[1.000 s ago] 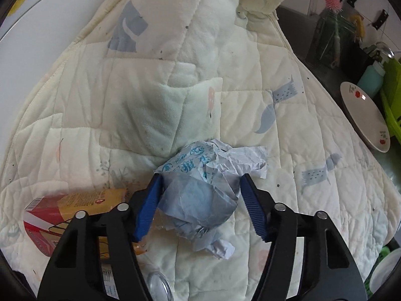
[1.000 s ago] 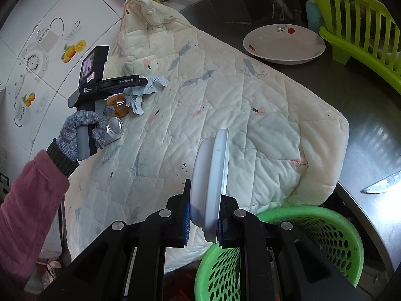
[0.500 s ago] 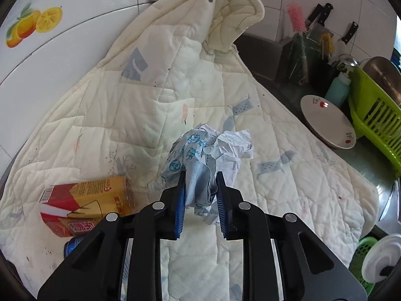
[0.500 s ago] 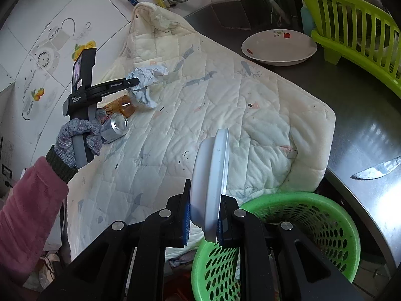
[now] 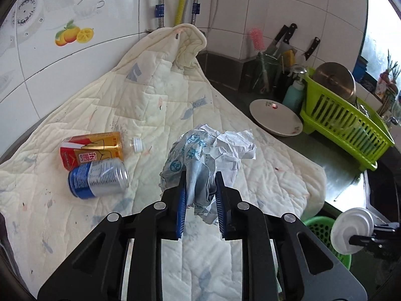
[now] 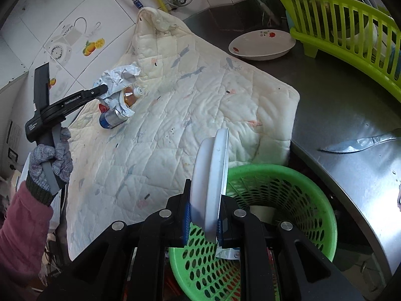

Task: Collect trash
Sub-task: 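Drop the paper into the green basket while right tool drops the lid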

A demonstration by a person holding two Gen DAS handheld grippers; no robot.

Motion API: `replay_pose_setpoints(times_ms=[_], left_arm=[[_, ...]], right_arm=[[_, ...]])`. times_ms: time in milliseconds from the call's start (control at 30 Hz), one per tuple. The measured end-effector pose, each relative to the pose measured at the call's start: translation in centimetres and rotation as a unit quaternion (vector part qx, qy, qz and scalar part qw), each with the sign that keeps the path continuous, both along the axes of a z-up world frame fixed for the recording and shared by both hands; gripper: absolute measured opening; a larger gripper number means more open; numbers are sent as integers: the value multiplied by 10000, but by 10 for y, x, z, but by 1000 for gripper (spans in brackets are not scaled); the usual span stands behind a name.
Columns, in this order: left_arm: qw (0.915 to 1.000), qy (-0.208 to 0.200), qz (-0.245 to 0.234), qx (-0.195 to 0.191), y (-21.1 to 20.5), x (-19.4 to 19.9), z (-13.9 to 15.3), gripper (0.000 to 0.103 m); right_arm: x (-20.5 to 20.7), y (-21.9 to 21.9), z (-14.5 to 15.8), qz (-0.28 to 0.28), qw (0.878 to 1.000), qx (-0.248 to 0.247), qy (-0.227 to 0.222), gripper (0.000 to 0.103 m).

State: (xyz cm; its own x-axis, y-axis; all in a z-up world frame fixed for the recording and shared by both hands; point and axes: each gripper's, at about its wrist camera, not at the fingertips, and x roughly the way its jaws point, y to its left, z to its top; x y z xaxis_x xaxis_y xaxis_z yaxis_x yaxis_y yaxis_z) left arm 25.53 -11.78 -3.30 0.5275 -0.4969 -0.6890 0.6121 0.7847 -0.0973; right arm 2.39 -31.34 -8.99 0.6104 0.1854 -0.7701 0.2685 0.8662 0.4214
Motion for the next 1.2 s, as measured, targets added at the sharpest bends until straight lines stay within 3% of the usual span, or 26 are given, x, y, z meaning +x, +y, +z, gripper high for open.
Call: replay_pose_setpoints(times_ms=[367, 433, 500, 767, 1067, 1133, 1200], left_arm=[[9996, 53, -255, -121, 12, -112, -4, 20], [9994, 82, -299, -143, 11, -127, -7, 20], [9991, 112, -389, -159, 9, -141, -10, 20], [9966, 305, -759, -50, -13, -179, -28, 20], [9911, 801, -1057, 75, -45, -201, -60, 21], [9895, 941, -1096, 75, -49, -202, -66, 25], [9887, 1011, -1104, 98, -53, -205, -70, 37]], right_arm=[[-30, -22, -22, -30, 9997, -109, 238, 18], [-31, -25, -22, -96, 9994, -224, 228, 27], [-33, -26, -19, -99, 9992, -322, 198, 29], [-58, -28, 2, -182, 9989, -420, -90, 40], [-86, -33, 16, -314, 9976, -572, -235, 51], [-90, -33, 16, -311, 9975, -592, -239, 53], [-91, -34, 15, -309, 9976, -579, -233, 53]])
